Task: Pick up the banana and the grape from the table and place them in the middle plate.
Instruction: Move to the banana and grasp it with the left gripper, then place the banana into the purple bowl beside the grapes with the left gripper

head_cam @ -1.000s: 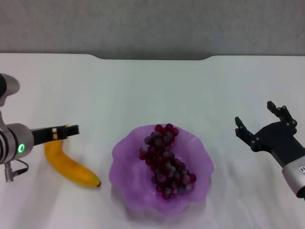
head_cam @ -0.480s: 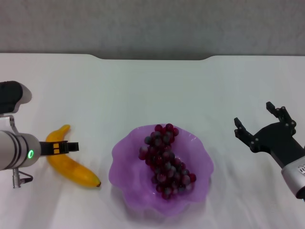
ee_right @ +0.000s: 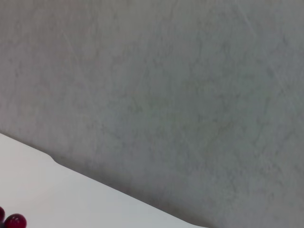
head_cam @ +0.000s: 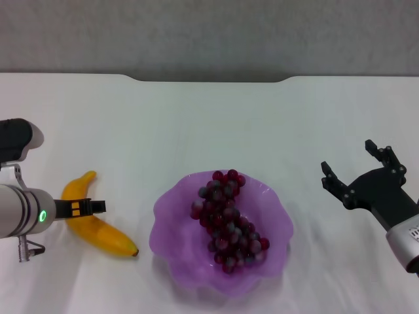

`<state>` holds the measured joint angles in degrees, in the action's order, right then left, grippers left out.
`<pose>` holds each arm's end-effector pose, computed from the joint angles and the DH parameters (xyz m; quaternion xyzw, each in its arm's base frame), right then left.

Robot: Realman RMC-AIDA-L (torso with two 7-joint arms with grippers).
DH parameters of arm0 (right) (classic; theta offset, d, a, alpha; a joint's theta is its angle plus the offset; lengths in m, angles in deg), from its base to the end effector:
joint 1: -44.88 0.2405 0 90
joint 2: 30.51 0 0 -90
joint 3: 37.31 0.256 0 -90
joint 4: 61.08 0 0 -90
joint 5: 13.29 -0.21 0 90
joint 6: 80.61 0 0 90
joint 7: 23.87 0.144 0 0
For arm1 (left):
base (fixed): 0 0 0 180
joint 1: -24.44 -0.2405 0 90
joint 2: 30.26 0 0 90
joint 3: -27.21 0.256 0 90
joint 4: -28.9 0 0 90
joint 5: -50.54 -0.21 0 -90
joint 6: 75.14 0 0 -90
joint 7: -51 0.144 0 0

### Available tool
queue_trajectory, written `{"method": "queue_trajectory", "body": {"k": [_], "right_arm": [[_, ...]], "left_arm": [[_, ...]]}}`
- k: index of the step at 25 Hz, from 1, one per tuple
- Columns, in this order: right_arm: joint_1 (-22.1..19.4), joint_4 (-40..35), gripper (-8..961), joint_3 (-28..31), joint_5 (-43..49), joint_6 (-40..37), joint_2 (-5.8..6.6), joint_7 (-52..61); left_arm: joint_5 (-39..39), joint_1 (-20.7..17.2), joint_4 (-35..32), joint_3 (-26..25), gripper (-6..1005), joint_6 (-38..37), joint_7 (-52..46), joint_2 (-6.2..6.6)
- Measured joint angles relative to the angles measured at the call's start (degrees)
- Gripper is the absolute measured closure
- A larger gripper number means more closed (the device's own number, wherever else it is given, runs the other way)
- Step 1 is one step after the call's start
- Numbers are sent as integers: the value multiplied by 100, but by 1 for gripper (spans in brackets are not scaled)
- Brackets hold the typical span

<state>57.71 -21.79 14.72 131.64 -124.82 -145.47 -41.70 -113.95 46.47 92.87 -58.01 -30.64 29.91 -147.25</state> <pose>0.2932 0.3150 -0.0527 -0.7941 0.1299 0.1791 0.5661 -0.2891 0.3707 -0.0193 -0.6753 -0.5905 0.0184 0.4415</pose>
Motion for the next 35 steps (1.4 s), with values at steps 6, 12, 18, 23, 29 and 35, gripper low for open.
{"method": "queue_trajectory", "body": {"k": [6, 12, 18, 23, 29, 35], "right_arm": [[0, 0, 46, 1, 0, -1, 0, 0], [-1, 0, 46, 1, 0, -23, 0, 0], [-1, 0, 46, 1, 0, -32, 0, 0], [1, 0, 46, 1, 0, -40, 0, 0], [0, 0, 46, 1, 0, -40, 0, 0], [0, 0, 46, 1, 0, -40, 0, 0]], "left_arm": [[-5, 67, -180, 5, 101, -89, -3, 1], [-13, 157, -456, 32, 102, -198, -15, 8], [-13, 177, -508, 42, 102, -225, -17, 3], [-13, 185, -508, 42, 102, -226, -17, 1], [-13, 186, -503, 42, 316, -243, 34, 10], [-13, 150, -459, 42, 451, -281, 62, 16]]}}
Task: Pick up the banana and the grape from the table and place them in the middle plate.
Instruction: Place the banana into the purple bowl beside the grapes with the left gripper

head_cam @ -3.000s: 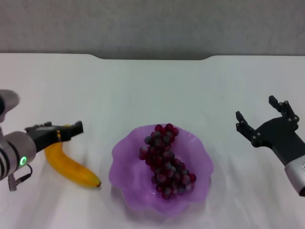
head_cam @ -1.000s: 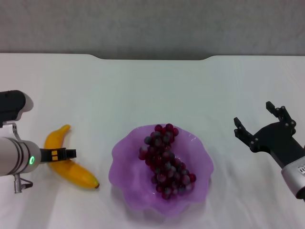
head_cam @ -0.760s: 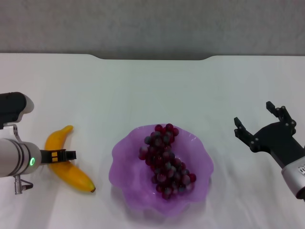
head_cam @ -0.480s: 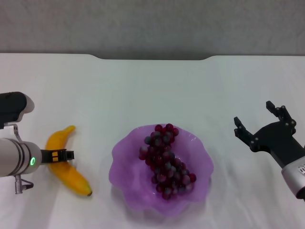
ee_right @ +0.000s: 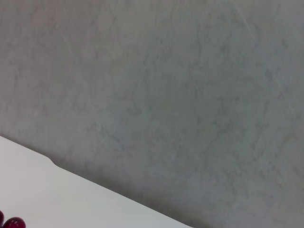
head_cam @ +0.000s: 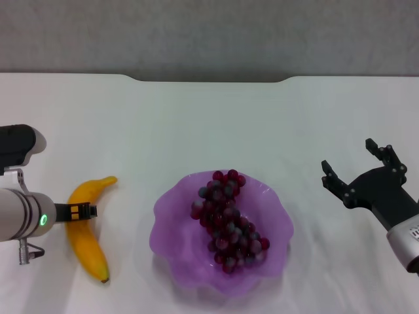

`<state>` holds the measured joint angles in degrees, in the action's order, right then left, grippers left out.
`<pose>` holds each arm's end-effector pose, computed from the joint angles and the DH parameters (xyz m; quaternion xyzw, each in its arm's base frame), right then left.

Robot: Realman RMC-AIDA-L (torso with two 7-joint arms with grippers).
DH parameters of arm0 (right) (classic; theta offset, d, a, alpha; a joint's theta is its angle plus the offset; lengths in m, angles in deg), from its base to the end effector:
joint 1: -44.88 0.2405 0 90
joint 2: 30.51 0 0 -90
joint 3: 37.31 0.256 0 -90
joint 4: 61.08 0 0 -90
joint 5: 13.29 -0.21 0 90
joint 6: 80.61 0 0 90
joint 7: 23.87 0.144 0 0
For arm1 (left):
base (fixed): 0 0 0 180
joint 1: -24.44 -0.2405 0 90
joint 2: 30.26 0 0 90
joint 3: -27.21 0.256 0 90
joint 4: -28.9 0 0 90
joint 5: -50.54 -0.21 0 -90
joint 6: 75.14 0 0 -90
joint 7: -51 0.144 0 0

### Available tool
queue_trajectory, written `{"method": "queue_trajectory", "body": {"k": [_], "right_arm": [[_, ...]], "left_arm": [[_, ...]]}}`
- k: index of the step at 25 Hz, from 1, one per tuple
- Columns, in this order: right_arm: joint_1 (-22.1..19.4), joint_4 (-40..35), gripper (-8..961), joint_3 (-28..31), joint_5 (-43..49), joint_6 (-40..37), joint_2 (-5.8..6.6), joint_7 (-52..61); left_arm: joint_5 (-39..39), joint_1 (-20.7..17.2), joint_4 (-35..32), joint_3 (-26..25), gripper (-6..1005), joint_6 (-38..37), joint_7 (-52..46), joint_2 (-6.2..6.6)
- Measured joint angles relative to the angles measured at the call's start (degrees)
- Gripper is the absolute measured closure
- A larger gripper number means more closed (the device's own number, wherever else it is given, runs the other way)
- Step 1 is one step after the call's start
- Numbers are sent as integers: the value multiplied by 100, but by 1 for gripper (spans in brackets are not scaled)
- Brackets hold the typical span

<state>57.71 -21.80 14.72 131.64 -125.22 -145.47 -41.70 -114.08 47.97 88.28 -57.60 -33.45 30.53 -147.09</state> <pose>0.2926 0.3151 -0.0521 -0.7929 0.1283 0.1815 0.5674 -0.2988 0.3733 -0.0247 -0.6783 -0.5843 0.0290 0.4446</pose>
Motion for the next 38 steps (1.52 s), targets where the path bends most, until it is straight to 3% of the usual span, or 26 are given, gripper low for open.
{"method": "queue_trajectory", "body": {"k": [5, 11, 12, 23, 31, 34, 38], "right_arm": [[0, 0, 46, 0, -7, 0, 0, 0], [-3, -62, 46, 0, -9, -5, 0, 0], [-3, -63, 46, 0, -9, -5, 0, 0], [-7, -129, 46, 0, -9, -18, 0, 0], [-12, -151, 46, 0, -9, -22, -9, 0], [-2, -202, 46, 0, -9, -23, -9, 0], [4, -235, 46, 0, -9, -26, -9, 27]], "left_arm": [[2, -31, 10, 0, 456, -50, 23, 2], [10, -285, 543, -19, 453, 21, 132, 16], [9, -523, 1003, -63, 453, 36, 282, 16], [82, -1779, 2439, 223, 454, -730, 539, -29], [262, -1842, 3008, 667, 456, -237, 577, -26], [288, -2008, 3135, 812, 454, -595, 720, -23], [296, -2478, 3175, 1076, 453, -1691, 1000, -34]]}}
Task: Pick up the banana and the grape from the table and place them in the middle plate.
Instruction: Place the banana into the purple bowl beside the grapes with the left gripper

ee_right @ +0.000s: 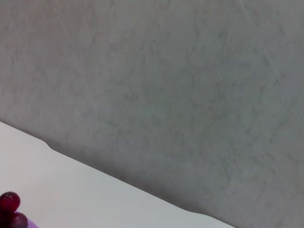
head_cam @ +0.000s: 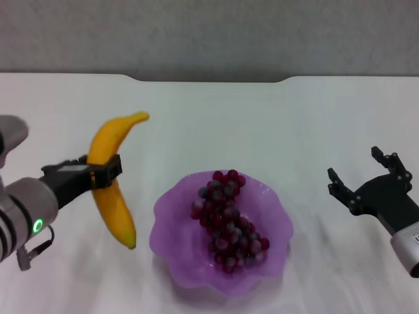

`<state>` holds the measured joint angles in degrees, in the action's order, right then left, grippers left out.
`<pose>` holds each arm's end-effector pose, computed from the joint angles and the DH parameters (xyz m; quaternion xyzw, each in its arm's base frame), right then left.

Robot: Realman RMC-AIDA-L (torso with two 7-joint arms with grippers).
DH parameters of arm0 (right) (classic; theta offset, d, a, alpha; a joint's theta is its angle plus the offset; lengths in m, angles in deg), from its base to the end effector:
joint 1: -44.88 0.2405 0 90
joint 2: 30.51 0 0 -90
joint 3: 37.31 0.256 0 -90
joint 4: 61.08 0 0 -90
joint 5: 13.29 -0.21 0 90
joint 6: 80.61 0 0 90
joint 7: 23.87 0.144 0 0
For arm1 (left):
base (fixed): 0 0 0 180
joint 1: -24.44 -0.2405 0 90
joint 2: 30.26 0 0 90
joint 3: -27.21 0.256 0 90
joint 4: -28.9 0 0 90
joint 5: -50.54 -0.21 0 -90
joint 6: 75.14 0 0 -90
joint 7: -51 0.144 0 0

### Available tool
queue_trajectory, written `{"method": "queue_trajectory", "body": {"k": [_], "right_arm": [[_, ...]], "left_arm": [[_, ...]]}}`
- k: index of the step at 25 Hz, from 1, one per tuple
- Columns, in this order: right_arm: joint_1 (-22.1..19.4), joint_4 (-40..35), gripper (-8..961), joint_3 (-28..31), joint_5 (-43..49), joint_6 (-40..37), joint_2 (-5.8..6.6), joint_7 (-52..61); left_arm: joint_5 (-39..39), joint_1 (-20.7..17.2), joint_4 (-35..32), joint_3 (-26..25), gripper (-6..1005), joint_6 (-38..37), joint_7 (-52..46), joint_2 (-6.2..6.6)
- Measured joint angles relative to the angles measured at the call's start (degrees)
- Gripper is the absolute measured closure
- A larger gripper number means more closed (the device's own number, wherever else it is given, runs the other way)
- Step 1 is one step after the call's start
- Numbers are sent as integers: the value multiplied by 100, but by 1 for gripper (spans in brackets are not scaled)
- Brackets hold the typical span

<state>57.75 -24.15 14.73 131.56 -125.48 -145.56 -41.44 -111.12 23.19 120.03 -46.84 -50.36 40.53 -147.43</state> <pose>0.3043 0.3118 -0.0521 -0.7941 0.1342 0.1655 0.5692 -0.2285 0.3185 0.0007 -0.7450 -0.4473 -0.1584 0.4689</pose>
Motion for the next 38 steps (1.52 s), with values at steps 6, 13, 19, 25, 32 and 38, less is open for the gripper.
{"method": "queue_trajectory", "body": {"k": [6, 13, 19, 25, 32, 38], "right_arm": [[6, -5, 46, 0, 0, -5, 0, 52], [13, -36, 46, 0, 0, -5, 0, 53], [23, -23, 46, 0, 0, -5, 0, 53], [25, -11, 46, -7, 1, -4, 0, 53], [40, 6, 46, -17, 0, -4, 0, 53], [41, 7, 46, -20, 2, -8, 0, 52]], "left_arm": [[163, -281, 116, 300, 450, -454, 155, 21], [1170, -39, 593, 418, 448, 515, 851, 24], [1528, 306, 179, 268, 445, 653, 927, 25], [1637, 769, -456, 155, 443, 663, 769, 9], [1650, 1070, -959, 169, 440, 608, 566, 9], [2013, 1360, -1446, 212, 438, 522, 606, 9]]}}
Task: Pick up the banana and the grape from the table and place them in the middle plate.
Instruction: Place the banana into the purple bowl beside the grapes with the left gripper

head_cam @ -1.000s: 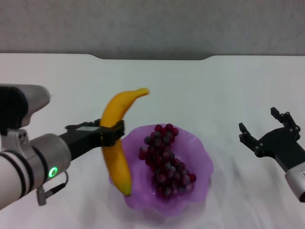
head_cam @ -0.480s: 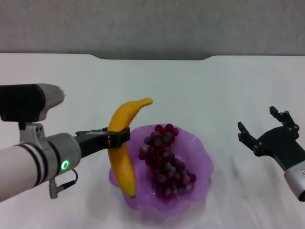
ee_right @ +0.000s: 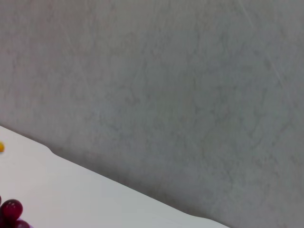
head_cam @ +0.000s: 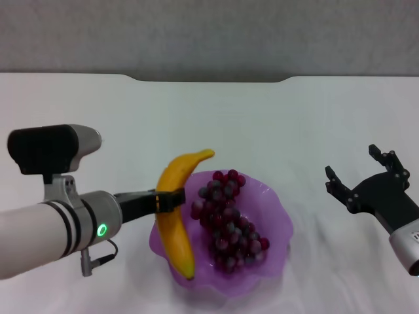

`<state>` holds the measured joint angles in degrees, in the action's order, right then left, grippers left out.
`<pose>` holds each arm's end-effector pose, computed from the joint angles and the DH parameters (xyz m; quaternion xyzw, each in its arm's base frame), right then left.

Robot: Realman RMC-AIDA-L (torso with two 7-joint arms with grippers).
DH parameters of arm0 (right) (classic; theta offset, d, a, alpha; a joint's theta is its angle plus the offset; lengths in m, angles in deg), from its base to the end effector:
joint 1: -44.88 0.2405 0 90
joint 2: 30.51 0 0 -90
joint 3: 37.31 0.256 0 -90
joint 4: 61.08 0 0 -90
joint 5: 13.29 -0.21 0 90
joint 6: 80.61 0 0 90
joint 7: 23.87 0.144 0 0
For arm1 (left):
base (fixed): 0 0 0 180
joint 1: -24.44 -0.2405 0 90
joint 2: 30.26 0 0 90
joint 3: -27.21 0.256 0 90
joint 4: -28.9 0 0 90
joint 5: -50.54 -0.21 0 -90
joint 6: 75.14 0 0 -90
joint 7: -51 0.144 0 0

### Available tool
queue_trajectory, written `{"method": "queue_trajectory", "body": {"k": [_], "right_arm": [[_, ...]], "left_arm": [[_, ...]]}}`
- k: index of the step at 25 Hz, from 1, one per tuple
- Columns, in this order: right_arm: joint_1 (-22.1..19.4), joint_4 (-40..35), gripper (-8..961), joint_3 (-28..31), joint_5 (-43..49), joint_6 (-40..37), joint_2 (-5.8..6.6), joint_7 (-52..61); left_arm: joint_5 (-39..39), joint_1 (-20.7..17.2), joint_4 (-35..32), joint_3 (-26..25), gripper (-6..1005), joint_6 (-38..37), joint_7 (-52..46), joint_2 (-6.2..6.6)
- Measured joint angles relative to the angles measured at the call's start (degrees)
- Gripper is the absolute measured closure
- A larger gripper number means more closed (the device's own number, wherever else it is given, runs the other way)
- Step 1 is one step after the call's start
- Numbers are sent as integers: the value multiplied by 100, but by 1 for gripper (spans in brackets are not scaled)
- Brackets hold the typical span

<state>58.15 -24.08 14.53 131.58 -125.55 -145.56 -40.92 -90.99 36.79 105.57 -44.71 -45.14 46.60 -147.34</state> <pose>0.3013 0.3135 -0.0527 -0.7948 0.1339 0.1710 0.5667 -0.2148 0.3371 -0.0605 -0.7766 -0.5145 -0.1353 0.3376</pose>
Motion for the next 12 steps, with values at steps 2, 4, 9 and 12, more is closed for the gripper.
{"method": "queue_trajectory", "body": {"k": [2, 4, 9, 12], "right_arm": [[8, -11, 46, -5, 5, -1, 0, -2], [33, -31, 46, -6, 6, -1, 0, -2], [48, -37, 46, -59, 7, -1, 0, 1], [50, -35, 46, -59, 7, -2, 0, 1]], "left_arm": [[164, 133, -212, 6, 437, 2, 21, 10], [220, 209, -312, 42, 436, 11, 77, 1], [253, 419, -624, 150, 434, 2, 112, -11], [338, 541, -780, 179, 433, 0, 116, -11]]}}
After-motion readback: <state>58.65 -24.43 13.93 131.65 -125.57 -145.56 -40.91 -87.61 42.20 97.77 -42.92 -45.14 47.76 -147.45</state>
